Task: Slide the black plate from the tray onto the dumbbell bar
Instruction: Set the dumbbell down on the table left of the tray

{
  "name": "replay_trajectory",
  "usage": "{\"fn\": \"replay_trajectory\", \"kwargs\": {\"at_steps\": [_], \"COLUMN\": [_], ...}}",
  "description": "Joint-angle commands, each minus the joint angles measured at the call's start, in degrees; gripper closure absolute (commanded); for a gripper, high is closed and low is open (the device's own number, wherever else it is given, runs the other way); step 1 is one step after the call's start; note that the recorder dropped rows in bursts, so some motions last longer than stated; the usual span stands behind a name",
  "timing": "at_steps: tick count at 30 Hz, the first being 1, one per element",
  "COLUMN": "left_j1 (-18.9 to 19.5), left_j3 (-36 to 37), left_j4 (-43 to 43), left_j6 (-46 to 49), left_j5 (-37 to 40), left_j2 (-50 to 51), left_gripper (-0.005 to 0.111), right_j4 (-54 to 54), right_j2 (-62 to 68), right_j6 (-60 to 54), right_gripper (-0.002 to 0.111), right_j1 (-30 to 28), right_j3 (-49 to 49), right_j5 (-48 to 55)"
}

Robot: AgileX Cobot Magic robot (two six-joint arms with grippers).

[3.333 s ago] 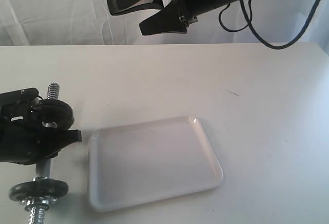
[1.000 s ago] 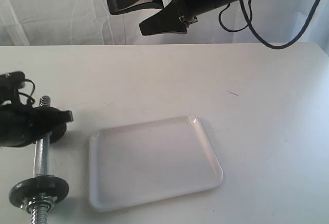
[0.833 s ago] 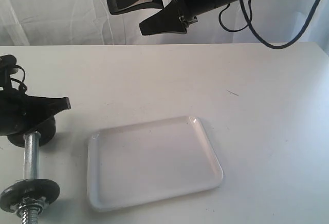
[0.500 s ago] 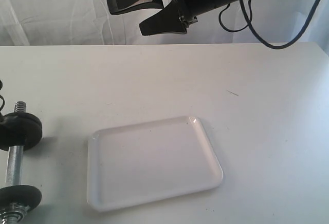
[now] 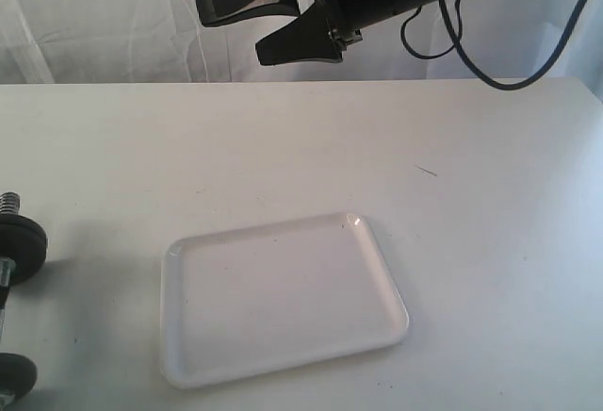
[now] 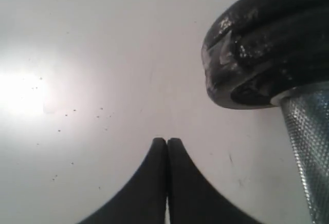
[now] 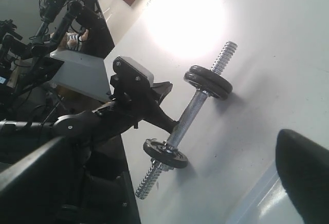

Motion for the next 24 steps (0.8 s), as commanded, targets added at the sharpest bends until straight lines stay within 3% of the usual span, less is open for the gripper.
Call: {"fn": "replay_trajectory", "kwargs": {"at_steps": [1, 5, 10, 12, 16, 24], "left_j1": [2.7, 2.76, 2.76, 2.76, 2.76, 2.76], "left_j3": [0.51, 0.51, 0.51, 0.51, -0.26, -0.5], "left_j4": [-1.19, -1.19, -1.19, -1.19, -1.19, -1.19], "left_j6": [-0.19, -0.19, -0.06, -0.06, -3.19, -0.28], "left_j5": [8.16, 12.53, 12.43, 10.45, -3.45, 4.32], "left_j2": [-0.17, -0.17, -0.17, -0.17, -0.86, -2.05], "left_gripper": [0.107, 0.107, 0.107, 0.107, 0.107, 0.107], "right_j4": [0.45, 0.45, 0.45, 0.45, 0.45, 0.45], "right_j2": [-0.77, -0.77, -0.77, -0.77, -0.77, -0.77], "right_j6": [0.29, 0.29, 0.29, 0.29, 0.42, 0.42], "right_gripper": [0.003, 0.003, 0.003, 0.003, 0.003, 0.003], "right_j1": [-0.3, -0.3, -0.3, -0.3, -0.3, -0.3], "right_j3": [-0.44, -0.44, -0.44, -0.44, -0.44, -0.44], "right_j5": [0.31, 0.31, 0.31, 0.31, 0.31, 0.31]}}
